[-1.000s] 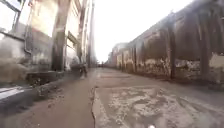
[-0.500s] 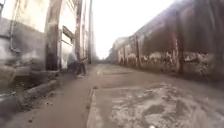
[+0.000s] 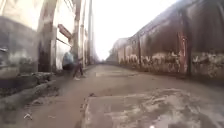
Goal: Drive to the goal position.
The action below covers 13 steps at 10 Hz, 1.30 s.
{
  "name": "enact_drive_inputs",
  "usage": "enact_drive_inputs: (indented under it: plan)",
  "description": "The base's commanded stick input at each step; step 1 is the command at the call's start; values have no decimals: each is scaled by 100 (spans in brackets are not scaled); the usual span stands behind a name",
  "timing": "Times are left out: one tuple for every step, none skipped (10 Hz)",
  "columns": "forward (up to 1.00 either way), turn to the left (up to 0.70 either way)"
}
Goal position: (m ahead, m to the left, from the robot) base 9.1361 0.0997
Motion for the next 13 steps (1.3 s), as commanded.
enact_drive_inputs:
  plan:
    - [100, 0]
    - [100, 0]
    - [100, 0]
    - [100, 0]
    - [100, 0]
    - [100, 0]
    - [100, 0]
    - [100, 0]
    - [100, 0]
    - [100, 0]
    - [100, 0]
    - [100, 0]
    - [100, 0]
